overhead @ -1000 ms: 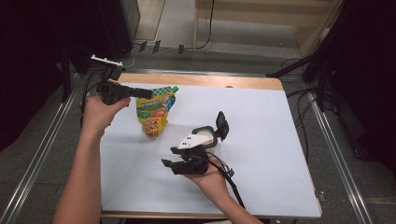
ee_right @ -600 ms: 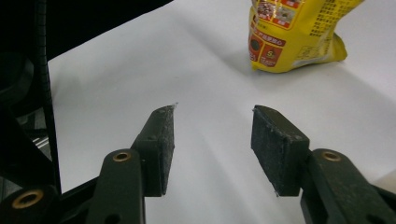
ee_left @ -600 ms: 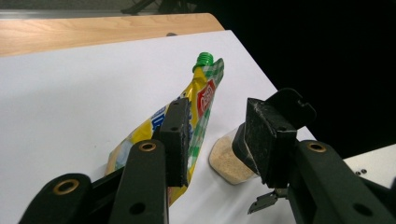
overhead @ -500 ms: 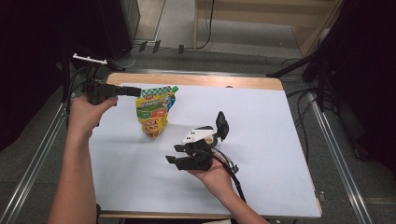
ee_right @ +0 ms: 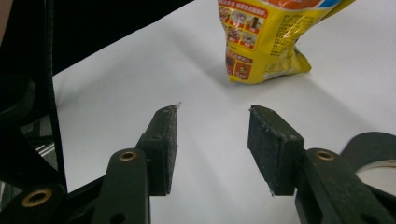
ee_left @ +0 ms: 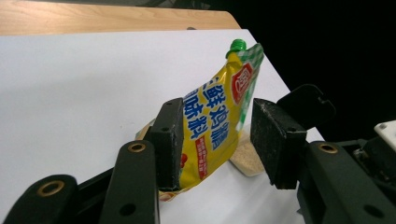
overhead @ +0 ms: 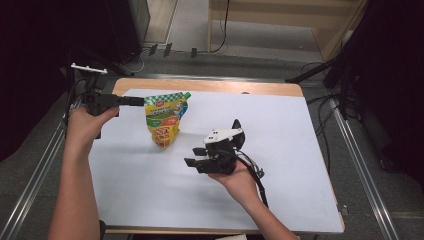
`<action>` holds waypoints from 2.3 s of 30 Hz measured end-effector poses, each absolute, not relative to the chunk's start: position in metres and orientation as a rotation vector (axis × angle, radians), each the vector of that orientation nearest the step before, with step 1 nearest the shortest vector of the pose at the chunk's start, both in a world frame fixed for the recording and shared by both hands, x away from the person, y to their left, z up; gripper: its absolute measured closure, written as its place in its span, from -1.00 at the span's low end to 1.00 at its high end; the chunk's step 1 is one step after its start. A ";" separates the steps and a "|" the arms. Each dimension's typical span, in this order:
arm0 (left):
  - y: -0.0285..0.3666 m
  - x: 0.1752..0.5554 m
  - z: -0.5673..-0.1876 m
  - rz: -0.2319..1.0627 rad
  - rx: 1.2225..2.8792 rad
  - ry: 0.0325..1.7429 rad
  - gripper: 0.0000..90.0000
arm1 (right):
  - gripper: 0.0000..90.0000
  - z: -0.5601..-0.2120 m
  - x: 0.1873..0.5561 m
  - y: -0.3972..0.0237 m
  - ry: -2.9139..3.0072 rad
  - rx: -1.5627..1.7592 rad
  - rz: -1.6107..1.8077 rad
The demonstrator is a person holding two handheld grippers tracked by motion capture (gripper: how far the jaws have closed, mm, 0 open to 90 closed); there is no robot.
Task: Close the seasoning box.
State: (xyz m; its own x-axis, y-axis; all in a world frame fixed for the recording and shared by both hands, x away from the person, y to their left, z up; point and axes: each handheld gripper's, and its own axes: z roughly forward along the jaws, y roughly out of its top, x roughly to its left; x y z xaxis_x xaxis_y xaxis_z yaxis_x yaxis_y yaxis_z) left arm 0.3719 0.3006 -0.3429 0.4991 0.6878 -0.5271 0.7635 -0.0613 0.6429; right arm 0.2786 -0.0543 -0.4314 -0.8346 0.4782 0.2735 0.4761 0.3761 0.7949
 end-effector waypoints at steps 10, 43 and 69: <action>0.307 0.376 -0.360 -0.048 1.774 1.291 0.16 | 0.23 -0.416 0.289 -0.073 2.582 0.919 1.499; 0.303 0.389 -0.392 -0.115 1.803 1.307 -0.11 | 0.98 -0.374 0.305 -0.147 2.487 1.040 1.464; 0.301 0.389 -0.391 -0.103 1.806 1.297 -0.12 | 1.00 -0.386 0.322 -0.181 2.404 1.194 1.388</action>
